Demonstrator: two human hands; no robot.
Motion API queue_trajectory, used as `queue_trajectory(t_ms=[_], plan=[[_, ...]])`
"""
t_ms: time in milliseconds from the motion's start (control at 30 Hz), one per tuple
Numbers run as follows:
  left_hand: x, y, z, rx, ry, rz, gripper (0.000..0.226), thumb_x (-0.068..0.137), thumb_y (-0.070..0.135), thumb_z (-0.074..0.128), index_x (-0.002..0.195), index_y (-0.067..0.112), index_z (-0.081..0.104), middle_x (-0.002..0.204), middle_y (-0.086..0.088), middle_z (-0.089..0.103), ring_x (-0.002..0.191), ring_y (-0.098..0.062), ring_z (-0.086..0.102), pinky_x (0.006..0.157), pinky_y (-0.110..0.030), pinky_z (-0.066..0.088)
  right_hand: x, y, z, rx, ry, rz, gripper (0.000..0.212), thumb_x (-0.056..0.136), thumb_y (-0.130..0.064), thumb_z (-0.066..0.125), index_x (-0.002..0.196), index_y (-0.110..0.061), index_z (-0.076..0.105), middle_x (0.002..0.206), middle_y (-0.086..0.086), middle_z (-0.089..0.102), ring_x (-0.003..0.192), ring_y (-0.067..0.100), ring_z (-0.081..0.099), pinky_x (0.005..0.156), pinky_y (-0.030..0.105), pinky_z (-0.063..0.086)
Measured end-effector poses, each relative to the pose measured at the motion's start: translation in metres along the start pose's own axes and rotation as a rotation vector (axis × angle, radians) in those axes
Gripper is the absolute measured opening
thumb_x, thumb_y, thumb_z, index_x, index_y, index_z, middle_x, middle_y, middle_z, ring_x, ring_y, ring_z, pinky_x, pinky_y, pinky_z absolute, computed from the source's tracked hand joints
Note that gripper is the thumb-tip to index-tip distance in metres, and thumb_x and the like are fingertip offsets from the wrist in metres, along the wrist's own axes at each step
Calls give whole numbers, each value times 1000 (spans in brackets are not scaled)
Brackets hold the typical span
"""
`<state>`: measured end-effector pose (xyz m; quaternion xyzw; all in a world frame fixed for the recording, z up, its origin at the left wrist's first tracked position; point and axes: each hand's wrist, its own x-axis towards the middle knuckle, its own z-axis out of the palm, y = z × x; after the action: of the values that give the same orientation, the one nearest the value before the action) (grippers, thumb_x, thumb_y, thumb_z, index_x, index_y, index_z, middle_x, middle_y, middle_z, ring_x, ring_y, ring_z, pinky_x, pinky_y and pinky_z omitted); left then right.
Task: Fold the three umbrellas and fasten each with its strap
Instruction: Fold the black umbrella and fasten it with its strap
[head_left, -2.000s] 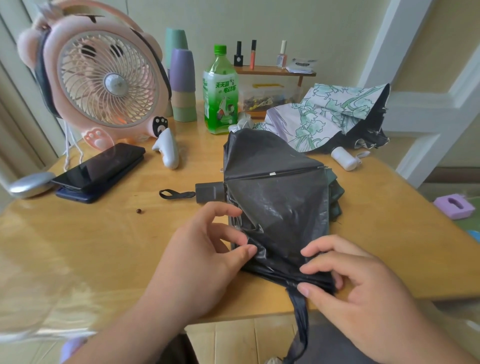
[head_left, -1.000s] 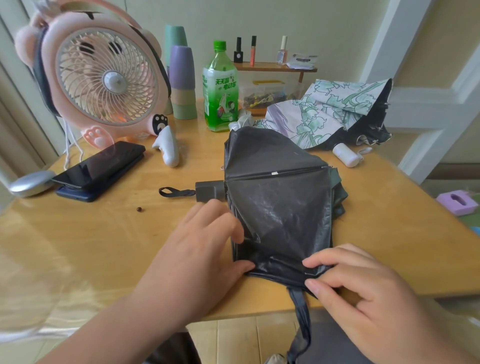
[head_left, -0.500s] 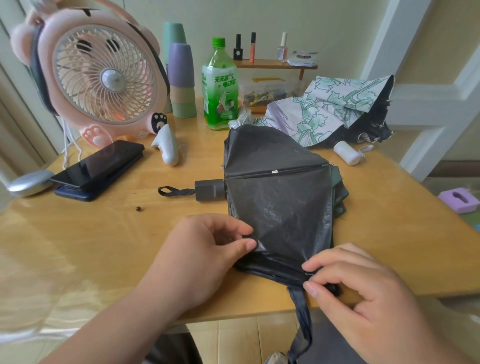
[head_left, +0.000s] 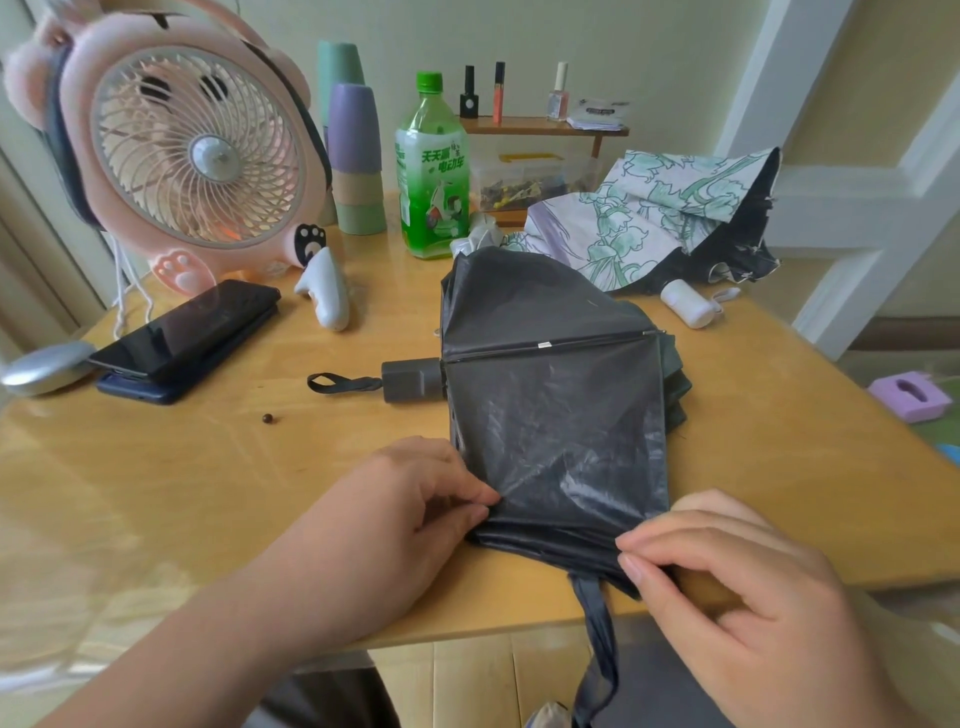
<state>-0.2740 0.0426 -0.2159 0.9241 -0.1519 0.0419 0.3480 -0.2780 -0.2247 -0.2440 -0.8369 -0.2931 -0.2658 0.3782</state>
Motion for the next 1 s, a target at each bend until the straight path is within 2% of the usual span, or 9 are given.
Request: queue_trajectory(t_ms=[200,367,433,500,567,767,867,933,1000], plan=[[5,-6,0,242,32,182,40,97,62,50,78,33,70,85,19,47,89,-5,48,78,-20,40,-13,-4,2,-43,108,25,10,85,-16,75,93,-10,76,108,-1,72,85,5,63,71,15,49],[31,13,-8,491,22,393,40,92,59,51,67,29,60,125,13,56,116,-15,49,95,-39,39,-7,-6,4,-72,60,105,23,86,-29,67,97,-13,79,113,-12,71,89,-13,57,79,4,44],[50,22,-10,433,-20,469,33,93,58,50,82,29,60,138,9,55,134,-16,45,108,-38,33,-5,-3,4,-95,37,97,17,86,-23,73,95,-11,80,104,-12,73,88,-10,57,79,7,45],[67,30,-8,420,-111,434,44,97,61,40,121,28,59,155,7,43,151,-16,26,121,-39,23,-5,-1,4,-100,30,86,10,81,-14,77,90,-11,81,99,-12,74,86,-2,62,75,11,47],[78,31,-2,568,-254,347,69,96,69,29,155,34,31,169,6,15,157,-17,-1,128,-42,4,-3,-2,3,-88,6,81,7,78,-12,79,84,-14,80,95,-15,74,85,6,66,71,16,50],[65,19,13,742,-397,308,71,98,73,14,160,43,-4,167,10,-21,151,-18,-30,124,-44,-16,23,-5,-27,-165,-69,68,18,88,-30,66,76,-21,76,71,-20,63,72,5,56,62,22,47],[58,20,16,735,-417,298,71,99,70,11,159,39,-11,166,10,-25,149,-14,-33,124,-41,-17,62,-7,-30,-338,-140,54,30,93,-37,57,113,-24,75,114,-16,69,111,7,59,95,21,47],[54,21,15,685,-443,281,72,99,70,10,159,37,-15,165,11,-27,147,-10,-35,123,-38,-18,80,-8,-16,-469,-345,46,49,100,-39,50,149,-33,49,158,-17,39,149,4,27,119,25,21],[48,22,11,629,-477,260,72,99,69,9,157,37,-19,162,14,-30,144,-2,-39,122,-34,-20,80,-6,0,-478,-564,70,59,106,-41,36,162,-35,17,170,-17,2,157,4,-8,126,31,1]])
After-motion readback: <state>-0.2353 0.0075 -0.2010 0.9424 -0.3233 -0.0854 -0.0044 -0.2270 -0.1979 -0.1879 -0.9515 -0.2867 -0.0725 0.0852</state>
